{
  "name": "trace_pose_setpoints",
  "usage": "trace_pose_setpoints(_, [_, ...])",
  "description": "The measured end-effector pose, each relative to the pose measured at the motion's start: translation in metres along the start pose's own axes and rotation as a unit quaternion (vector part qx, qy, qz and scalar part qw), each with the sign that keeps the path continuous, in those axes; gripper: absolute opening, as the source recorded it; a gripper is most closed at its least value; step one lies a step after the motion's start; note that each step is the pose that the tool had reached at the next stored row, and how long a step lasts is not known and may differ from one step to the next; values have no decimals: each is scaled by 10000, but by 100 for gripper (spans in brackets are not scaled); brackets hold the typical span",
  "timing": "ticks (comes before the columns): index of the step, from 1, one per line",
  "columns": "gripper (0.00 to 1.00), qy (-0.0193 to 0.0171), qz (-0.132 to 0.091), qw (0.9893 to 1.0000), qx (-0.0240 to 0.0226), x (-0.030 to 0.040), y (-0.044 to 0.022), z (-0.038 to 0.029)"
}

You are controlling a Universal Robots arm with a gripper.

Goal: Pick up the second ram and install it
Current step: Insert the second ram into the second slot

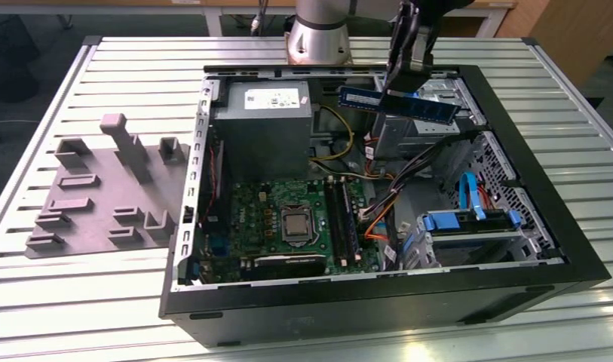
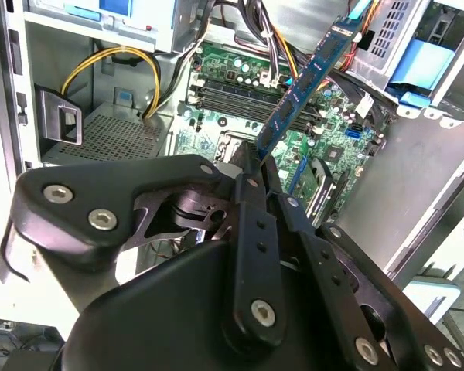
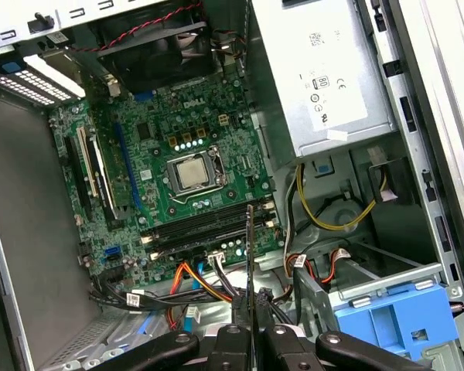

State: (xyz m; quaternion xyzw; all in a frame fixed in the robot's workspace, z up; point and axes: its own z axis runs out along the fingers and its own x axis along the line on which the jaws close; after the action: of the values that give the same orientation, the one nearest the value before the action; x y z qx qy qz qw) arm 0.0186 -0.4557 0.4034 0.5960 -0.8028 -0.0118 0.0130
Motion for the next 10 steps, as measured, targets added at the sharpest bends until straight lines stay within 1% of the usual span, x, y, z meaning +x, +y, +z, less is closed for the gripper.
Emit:
trace_pose_setpoints(5, [14,-1,25,10000,0,1,3,0])
trace_pose_setpoints(8, [14,-9,255,9997,-2,0,3,3])
trace_pose_setpoints(10, [14,-15,435,9991,-3,1,3,4])
